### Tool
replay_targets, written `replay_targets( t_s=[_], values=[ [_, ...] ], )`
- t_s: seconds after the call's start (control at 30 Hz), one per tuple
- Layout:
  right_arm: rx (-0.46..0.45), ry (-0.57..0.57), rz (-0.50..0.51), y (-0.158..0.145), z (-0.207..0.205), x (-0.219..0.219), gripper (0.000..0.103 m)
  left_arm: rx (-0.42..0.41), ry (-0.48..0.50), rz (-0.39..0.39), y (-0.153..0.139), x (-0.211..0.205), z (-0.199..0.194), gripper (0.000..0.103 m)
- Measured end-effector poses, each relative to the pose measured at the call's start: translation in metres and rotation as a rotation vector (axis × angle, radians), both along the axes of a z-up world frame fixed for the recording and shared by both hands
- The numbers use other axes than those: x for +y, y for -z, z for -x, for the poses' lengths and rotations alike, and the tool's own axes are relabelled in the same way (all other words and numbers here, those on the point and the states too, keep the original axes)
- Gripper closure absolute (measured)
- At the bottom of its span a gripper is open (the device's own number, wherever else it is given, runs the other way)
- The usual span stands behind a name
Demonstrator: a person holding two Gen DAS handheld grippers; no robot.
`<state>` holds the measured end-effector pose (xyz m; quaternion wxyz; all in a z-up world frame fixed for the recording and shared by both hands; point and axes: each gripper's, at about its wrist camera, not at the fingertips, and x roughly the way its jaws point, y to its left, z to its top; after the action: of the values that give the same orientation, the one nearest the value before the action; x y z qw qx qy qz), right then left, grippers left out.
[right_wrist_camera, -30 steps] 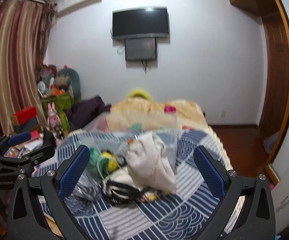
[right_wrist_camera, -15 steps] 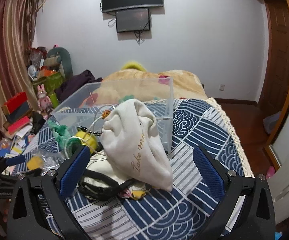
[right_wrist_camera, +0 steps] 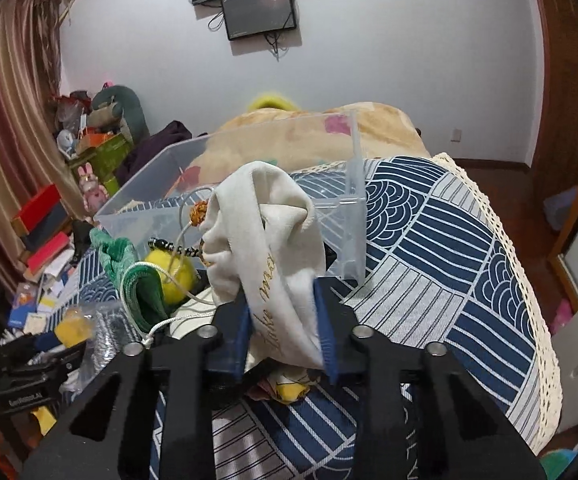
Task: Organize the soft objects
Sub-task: 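Grasp the white drawstring bag with the right tool while the left tool grasps the yellow sponge, then carry the bag with the right tool into the clear box while the left tool drops the sponge in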
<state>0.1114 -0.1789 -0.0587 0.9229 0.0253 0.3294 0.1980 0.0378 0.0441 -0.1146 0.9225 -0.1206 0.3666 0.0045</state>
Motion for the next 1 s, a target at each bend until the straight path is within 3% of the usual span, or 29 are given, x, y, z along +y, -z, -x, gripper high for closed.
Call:
replay_targets(
  t_s=[0.33, 0.53, 0.77, 1.0],
  values=[
    [-0.068, -0.023, -0.045, -0.026, 0.018, -0.010, 0.082, -0.131, -0.020, -0.061, -0.046, 0.011, 0.017, 0.039],
    [-0.134, -0.038, -0.077, -0.045, 0.023, -0.010, 0.082, -0.182, -0.024, -0.043, -0.067, 0.019, 0.017, 0.039],
    [-0.161, -0.045, -0.104, -0.054, 0.020, -0.009, 0.082, -0.235, 0.065, -0.010, -0.087, 0.003, 0.000, 0.039],
    [-0.164, -0.039, -0.119, -0.054, 0.017, -0.008, 0.082, -0.229, 0.154, 0.023, -0.095, -0.021, -0.033, 0.039]
  ],
)
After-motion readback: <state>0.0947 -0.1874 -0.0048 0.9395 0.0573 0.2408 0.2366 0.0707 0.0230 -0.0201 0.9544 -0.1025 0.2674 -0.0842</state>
